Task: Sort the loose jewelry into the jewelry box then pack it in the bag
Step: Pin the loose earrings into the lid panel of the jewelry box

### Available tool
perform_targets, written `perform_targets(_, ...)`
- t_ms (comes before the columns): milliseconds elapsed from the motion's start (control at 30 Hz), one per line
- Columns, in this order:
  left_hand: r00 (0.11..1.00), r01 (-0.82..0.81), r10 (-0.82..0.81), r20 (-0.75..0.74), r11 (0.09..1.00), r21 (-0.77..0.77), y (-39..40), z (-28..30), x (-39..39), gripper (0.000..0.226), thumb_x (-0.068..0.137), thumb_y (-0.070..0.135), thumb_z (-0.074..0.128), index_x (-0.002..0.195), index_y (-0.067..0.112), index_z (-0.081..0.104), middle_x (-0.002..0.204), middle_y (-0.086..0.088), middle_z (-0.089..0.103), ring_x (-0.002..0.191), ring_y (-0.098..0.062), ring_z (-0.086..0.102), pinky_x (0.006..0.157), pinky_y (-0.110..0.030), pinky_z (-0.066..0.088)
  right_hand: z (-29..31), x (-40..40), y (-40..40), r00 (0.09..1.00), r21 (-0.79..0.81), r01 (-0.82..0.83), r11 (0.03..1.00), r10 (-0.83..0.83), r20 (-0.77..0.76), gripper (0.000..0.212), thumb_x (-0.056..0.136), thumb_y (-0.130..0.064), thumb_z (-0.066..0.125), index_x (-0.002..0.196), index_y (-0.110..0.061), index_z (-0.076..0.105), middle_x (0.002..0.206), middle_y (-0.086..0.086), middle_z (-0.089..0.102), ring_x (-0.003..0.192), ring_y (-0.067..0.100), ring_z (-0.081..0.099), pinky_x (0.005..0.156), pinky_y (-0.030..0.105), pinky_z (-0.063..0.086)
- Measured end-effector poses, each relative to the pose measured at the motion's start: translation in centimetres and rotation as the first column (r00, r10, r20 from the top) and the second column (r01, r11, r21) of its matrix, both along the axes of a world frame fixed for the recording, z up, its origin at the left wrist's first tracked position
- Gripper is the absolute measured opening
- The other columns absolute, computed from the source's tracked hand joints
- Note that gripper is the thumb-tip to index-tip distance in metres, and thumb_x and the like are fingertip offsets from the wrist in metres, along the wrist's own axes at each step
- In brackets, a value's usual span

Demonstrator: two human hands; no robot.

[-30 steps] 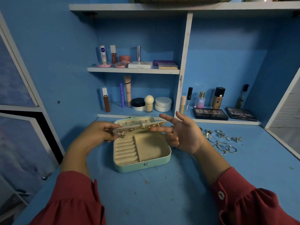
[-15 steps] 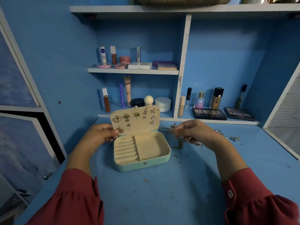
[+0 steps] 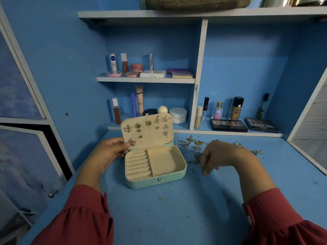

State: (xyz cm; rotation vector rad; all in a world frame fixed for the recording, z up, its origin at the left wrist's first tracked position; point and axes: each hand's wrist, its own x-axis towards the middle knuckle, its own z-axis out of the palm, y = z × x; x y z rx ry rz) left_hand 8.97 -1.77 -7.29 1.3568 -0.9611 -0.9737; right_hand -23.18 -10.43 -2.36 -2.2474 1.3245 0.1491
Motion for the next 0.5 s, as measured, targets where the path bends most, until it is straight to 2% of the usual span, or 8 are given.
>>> perform_targets(133,1.0,-0.002,0.002,-0.008,1.0,-0.001,-0.1,0.0,-0.1,0.017,0.088,-0.001,0.058,0.098,0.007,0.069,0.077,-0.003,0.072,0.059,-0.008,0.06,0.062,-0.019,0.054,0.0,0.2,0.2,1.0,-0.016,0.011,1.0,-0.011,-0.004,0.009,0.07,-0.025,0.082,0.077,-0.024,0.077,0.059,-0.012,0.064,0.056,0.003,0.055,0.057,0.017,0.043)
perform_targets(200,1.0,-0.001,0.001,-0.01,1.0,0.0,-0.1,0.0,0.0,0.017,0.088,-0.001,0.058,0.099,0.007,0.068,0.077,-0.004,0.073,0.059,-0.007,0.06,0.062,-0.019,0.054,0.0,0.2,0.3,0.999,-0.035,0.033,0.999,-0.032,0.022,0.004,0.073,-0.026,0.079,0.073,-0.024,0.076,0.058,-0.01,0.063,0.056,0.004,0.056,0.055,0.018,0.043)
perform_targets(267,1.0,0.004,-0.004,-0.008,1.0,0.003,-0.1,0.0,0.0,0.017,0.089,0.0,0.058,0.099,0.008,0.069,0.078,-0.004,0.073,0.059,-0.007,0.061,0.063,-0.019,0.054,0.1,0.2,0.4,0.994,-0.068,0.064,0.996,-0.057,0.097,0.006,0.077,-0.023,0.074,0.071,-0.022,0.074,0.06,-0.006,0.064,0.055,0.004,0.055,0.052,0.017,0.041)
perform_targets(333,1.0,0.009,-0.009,-0.005,1.0,0.002,-0.2,0.0,0.1,0.017,0.089,0.0,0.058,0.1,0.008,0.069,0.078,-0.004,0.073,0.058,-0.007,0.061,0.062,-0.019,0.054,0.2,0.3,0.4,0.964,-0.066,0.115,0.991,-0.095,0.248,0.006,0.079,-0.016,0.07,0.076,-0.015,0.074,0.061,-0.003,0.067,0.051,0.001,0.054,0.048,0.015,0.04)
perform_targets(400,1.0,0.005,-0.005,-0.009,1.0,0.001,-0.2,-0.1,0.1,0.017,0.089,0.0,0.058,0.1,0.008,0.069,0.079,-0.004,0.073,0.058,-0.007,0.06,0.062,-0.019,0.053,0.0,0.5,0.2,0.883,-0.004,0.17,0.985,-0.15,0.445,0.006,0.08,-0.012,0.069,0.078,-0.011,0.074,0.065,0.003,0.069,0.051,0.003,0.056,0.051,0.017,0.044)
perform_targets(433,1.0,0.003,-0.003,-0.008,1.0,0.002,-0.3,-0.1,0.1,0.017,0.089,0.0,0.058,0.1,0.008,0.069,0.079,-0.004,0.073,0.058,-0.007,0.06,0.061,-0.019,0.053,-0.1,0.7,0.1,0.814,0.058,0.194,0.979,-0.193,0.547,0.005,0.081,-0.012,0.071,0.078,-0.01,0.074,0.067,0.007,0.07,0.055,0.008,0.057,0.056,0.021,0.048)
perform_targets(500,1.0,0.002,-0.002,-0.003,1.0,0.005,-0.3,-0.2,0.2,0.017,0.089,0.001,0.059,0.1,0.008,0.069,0.08,-0.005,0.072,0.058,-0.006,0.059,0.061,-0.019,0.052,-0.4,1.2,-0.1,0.608,0.283,0.199,0.938,-0.345,0.715,0.007,0.084,-0.011,0.071,0.08,-0.004,0.072,0.073,0.012,0.07,0.06,0.014,0.059,0.062,0.025,0.054)
